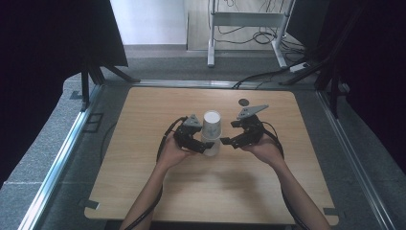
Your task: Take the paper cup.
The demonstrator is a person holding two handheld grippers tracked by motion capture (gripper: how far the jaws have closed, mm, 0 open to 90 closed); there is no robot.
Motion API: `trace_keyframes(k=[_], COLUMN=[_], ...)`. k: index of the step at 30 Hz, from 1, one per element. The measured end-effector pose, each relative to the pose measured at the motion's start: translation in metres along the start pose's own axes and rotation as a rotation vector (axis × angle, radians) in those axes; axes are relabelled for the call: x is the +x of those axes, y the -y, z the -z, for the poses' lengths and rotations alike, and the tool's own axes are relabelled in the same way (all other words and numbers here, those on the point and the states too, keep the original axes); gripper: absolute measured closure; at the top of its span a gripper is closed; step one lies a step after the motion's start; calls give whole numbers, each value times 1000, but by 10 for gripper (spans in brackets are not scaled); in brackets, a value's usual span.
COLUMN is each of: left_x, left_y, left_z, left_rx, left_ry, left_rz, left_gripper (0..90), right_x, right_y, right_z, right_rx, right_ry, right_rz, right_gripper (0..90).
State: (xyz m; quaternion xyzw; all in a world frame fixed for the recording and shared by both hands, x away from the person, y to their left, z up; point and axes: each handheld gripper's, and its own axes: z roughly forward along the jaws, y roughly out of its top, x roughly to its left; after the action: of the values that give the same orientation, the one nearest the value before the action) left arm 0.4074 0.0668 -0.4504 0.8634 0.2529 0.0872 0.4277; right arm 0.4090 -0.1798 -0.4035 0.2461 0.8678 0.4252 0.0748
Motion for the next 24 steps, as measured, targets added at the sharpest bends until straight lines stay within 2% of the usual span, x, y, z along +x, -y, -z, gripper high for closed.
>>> trace_keyframes(k=[14,24], left_x=[2,3], left_y=[-1,0], left_z=[-7,-7], left_rx=[-8,-13], left_ry=[11,6], left_rz=[12,6], left_gripper=[161,202], right_x=[3,3], right_y=[-24,-38], right_z=[-13,-22], right_rx=[4,-5], right_ry=[-13,-22], right_rz=[27,24], right_gripper=[138,138])
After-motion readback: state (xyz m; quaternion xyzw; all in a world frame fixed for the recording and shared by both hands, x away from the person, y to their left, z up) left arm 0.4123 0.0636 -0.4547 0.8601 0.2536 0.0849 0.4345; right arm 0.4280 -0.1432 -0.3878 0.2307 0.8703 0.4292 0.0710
